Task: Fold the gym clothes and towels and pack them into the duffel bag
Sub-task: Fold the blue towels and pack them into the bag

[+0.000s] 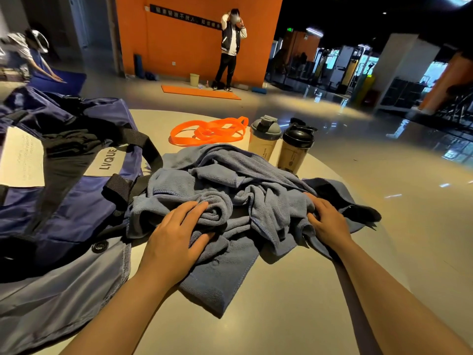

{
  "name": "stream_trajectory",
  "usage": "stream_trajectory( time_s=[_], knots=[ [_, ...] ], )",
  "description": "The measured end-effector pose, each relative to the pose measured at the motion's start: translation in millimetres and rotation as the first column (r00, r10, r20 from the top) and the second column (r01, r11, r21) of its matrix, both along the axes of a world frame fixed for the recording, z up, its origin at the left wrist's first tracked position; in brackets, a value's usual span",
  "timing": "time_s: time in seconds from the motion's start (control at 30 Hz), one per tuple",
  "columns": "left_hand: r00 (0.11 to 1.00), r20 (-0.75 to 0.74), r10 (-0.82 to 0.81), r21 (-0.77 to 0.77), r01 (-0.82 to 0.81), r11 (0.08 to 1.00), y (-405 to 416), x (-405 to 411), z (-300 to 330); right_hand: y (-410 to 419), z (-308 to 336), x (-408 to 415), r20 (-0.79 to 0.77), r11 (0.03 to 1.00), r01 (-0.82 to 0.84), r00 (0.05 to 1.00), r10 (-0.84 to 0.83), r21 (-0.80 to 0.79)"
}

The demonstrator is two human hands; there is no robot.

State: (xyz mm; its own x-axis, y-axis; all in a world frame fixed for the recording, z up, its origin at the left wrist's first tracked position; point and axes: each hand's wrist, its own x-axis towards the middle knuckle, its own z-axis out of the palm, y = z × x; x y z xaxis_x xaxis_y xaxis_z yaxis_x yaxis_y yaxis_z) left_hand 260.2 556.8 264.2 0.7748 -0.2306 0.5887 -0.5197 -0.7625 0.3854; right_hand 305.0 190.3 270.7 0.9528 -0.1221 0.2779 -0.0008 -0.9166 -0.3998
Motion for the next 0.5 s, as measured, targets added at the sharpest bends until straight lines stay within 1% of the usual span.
stream_trajectory(
  time_s=[0.07, 0.13, 0.17, 0.23, 0.27, 0.3, 0.33, 0.37, 0.43, 0.47, 0.5],
  knots=[
    [1.0, 0.002, 0.01, 0.003, -0.01, 1.0, -0.2, -0.5, 0.3, -2.1, 2.5, -5.7, 0.018, 0.989, -0.05, 0.999, 0.048, 0.142],
    [1.0, 0.01, 0.017, 0.019, -0.017, 1.0, -0.6, 0.1, 0.2, 2.9, 10.5, -17.1, 0.081, 0.95, -0.094, 0.994, 0.073, 0.299],
    [1.0, 0.011, 0.017, 0.028, -0.018, 0.999, -0.7, 1.1, -0.5, 8.0, 13.4, -24.8, 0.123, 0.935, -0.101, 0.99, 0.062, 0.341],
    [0.999, 0.025, 0.022, 0.046, -0.023, 0.999, -1.0, 3.0, -1.8, 25.5, 18.5, -40.8, 0.232, 0.932, -0.11, 0.972, 0.028, 0.346],
    [0.998, 0.05, 0.027, 0.053, -0.03, 0.998, -1.7, 3.4, -1.9, 38.5, 22.4, -48.7, 0.278, 0.943, -0.122, 0.96, 0.033, 0.309],
    [0.995, 0.089, 0.033, 0.056, -0.038, 0.998, -2.4, 3.2, -1.7, 52.1, 24.5, -54.2, 0.293, 0.962, -0.138, 0.954, 0.065, 0.235],
    [0.989, 0.142, 0.041, 0.065, -0.051, 0.997, -3.1, 2.0, -0.5, 67.2, 26.0, -58.9, 0.261, 0.978, -0.159, 0.958, 0.12, 0.132],
    [0.979, 0.2, 0.049, 0.085, -0.067, 0.994, -3.4, -0.2, 1.0, 80.8, 25.0, -60.9, 0.185, 0.984, -0.178, 0.968, 0.171, 0.021],
    [0.959, 0.277, 0.05, 0.136, -0.091, 0.987, -4.1, -7.8, 5.0, 99.2, 16.2, -57.2, 0.013, 0.959, -0.214, 0.975, 0.221, -0.186],
    [0.956, 0.289, 0.044, 0.153, -0.091, 0.984, -4.5, -13.3, 6.5, 102.2, 10.4, -53.0, -0.031, 0.943, -0.215, 0.976, 0.215, -0.254],
    [0.957, 0.287, 0.039, 0.16, -0.088, 0.983, -4.6, -20.0, 6.8, 100.9, 5.0, -46.7, -0.046, 0.938, -0.202, 0.979, 0.197, -0.28]
  ],
)
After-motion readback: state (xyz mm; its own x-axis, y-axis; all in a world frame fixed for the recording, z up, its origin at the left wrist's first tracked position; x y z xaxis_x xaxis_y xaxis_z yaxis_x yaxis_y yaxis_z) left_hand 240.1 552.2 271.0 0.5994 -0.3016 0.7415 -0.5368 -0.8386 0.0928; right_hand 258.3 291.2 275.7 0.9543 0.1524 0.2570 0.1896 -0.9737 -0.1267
